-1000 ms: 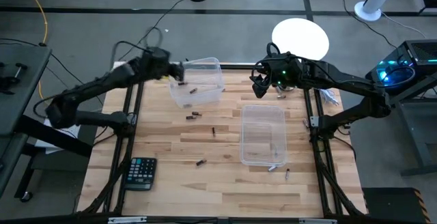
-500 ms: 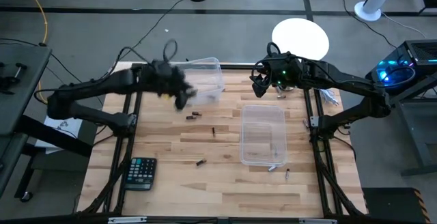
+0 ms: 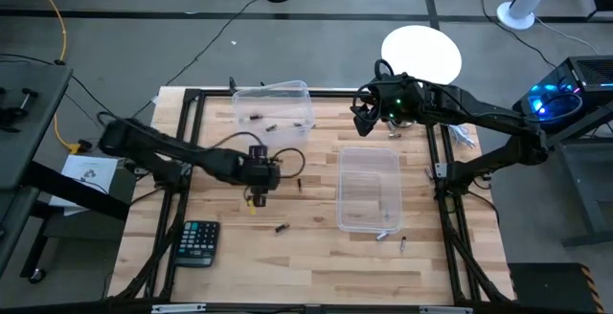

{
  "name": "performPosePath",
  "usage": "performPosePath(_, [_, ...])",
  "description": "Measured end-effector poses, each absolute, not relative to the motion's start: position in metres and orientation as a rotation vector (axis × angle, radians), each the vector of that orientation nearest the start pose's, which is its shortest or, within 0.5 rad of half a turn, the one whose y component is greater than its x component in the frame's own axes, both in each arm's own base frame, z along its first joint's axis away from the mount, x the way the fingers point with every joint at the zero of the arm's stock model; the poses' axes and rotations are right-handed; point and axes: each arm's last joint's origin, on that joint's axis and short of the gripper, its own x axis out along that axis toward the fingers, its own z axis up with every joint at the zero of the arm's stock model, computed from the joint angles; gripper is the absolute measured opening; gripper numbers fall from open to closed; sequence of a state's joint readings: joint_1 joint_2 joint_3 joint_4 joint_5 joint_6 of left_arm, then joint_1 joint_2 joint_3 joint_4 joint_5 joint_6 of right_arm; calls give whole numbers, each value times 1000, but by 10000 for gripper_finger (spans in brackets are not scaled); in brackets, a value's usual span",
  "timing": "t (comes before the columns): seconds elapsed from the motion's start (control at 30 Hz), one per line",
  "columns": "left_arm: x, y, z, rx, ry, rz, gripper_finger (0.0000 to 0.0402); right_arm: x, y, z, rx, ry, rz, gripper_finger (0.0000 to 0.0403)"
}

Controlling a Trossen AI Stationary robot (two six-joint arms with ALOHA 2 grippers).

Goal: Sort batteries
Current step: Put the black battery into the left transparent bin

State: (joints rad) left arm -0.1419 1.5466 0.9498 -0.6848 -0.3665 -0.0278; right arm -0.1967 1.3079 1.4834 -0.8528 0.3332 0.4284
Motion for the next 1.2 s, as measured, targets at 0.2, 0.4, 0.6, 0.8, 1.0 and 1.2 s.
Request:
performPosePath(0.2, [289, -7, 152, 239, 1352, 274, 182, 249, -59, 401, 354, 564, -646, 206])
performPosePath(0.4, [290, 18, 142, 134, 1379, 406, 182, 249, -59, 400, 350, 568, -646, 206])
performPosePath(0.6, [295, 36, 136, -5, 1381, 311, 179, 249, -59, 400, 345, 570, -644, 206])
performPosePath(0.8, [294, 40, 133, -146, 1403, 223, 119, 248, -59, 399, 343, 586, -646, 206])
performPosePath(1.0, [288, 20, 177, -240, 1267, 49, 21, 247, -59, 398, 340, 604, -649, 206])
performPosePath(1.2, [265, 29, 261, -97, 935, 221, 25, 247, -59, 398, 327, 607, -645, 206])
